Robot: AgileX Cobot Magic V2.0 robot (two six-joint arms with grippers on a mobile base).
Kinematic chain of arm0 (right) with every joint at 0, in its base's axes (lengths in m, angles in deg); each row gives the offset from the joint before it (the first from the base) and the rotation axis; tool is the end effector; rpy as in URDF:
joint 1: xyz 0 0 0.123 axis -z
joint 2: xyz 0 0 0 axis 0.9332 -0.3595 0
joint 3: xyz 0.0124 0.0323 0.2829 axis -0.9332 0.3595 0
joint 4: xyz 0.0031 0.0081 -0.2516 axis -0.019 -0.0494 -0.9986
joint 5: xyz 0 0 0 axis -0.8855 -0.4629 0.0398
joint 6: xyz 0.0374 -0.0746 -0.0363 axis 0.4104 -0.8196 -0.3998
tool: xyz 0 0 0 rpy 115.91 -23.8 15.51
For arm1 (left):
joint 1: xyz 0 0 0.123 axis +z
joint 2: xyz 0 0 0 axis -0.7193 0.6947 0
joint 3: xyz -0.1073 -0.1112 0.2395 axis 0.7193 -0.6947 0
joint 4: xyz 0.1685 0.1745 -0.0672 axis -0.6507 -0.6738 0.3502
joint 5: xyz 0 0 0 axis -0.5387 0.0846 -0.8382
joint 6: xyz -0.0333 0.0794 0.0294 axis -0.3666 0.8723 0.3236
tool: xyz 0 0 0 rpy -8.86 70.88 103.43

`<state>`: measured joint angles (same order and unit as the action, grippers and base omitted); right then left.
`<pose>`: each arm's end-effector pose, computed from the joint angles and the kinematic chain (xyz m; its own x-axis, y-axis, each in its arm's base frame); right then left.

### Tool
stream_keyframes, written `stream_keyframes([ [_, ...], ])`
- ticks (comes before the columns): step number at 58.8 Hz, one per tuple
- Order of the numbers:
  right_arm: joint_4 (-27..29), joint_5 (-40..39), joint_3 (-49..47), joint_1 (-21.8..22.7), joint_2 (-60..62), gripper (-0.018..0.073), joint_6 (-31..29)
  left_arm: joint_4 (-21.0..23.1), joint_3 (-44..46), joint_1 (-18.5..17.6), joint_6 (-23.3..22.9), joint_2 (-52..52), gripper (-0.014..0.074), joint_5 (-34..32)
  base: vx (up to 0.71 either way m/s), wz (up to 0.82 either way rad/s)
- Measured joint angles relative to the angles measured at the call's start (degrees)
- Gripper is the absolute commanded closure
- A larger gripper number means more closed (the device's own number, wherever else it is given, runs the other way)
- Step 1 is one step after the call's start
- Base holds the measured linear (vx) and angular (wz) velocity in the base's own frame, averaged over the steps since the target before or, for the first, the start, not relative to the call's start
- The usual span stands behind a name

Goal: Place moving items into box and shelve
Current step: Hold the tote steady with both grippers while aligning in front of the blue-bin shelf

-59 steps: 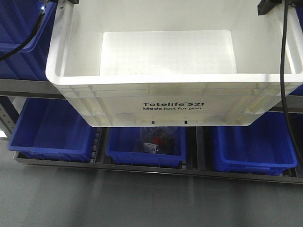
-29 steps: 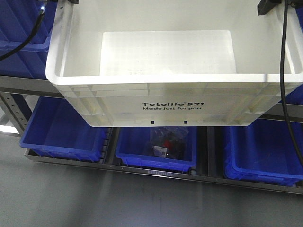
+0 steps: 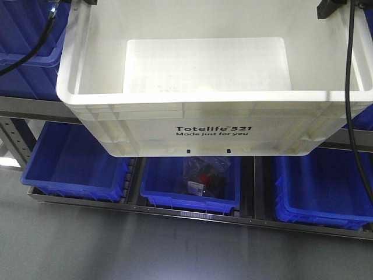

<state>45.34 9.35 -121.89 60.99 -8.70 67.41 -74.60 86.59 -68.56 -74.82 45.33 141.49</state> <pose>0.3560 0.0445 0.4313 -0.8031 -0.0228 -0.5954 -0.0339 0.9994 0.0074 0.3319 -0.1207 0.4485 -0.6786 0.0823 -0.7299 0.1369 0.9905 -0.0156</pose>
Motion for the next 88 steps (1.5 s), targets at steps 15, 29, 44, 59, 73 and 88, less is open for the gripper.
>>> stream_keyframes([
  [15, 0.0, 0.0, 0.0, 0.0, 0.0, 0.0564, 0.0, 0.1, 0.0, 0.0, 0.0, 0.0, 0.0594, 0.0, 0.0, 0.01],
  [29, 0.0, 0.0, 0.0, 0.0, 0.0, 0.0564, 0.0, 0.1, 0.0, 0.0, 0.0, 0.0, 0.0594, 0.0, 0.0, 0.0],
  [44, 0.0, 0.0, 0.0, 0.0, 0.0, 0.0564, 0.0, 0.1, 0.0, 0.0, 0.0, 0.0, 0.0594, -0.1, 0.0, 0.0],
  [59, 0.0, 0.0, 0.0, 0.0, 0.0, 0.0564, 0.0, 0.1, 0.0, 0.0, 0.0, 0.0, 0.0594, -0.1, 0.0, 0.0],
  [73, 0.0, 0.0, 0.0, 0.0, 0.0, 0.0564, 0.0, 0.1, 0.0, 0.0, 0.0, 0.0, 0.0594, -0.1, 0.0, 0.0],
  [88, -0.2, 0.0, 0.0, 0.0, 0.0, 0.0564, 0.0, 0.1, 0.0, 0.0, 0.0, 0.0, 0.0594, -0.6, 0.0, 0.0],
])
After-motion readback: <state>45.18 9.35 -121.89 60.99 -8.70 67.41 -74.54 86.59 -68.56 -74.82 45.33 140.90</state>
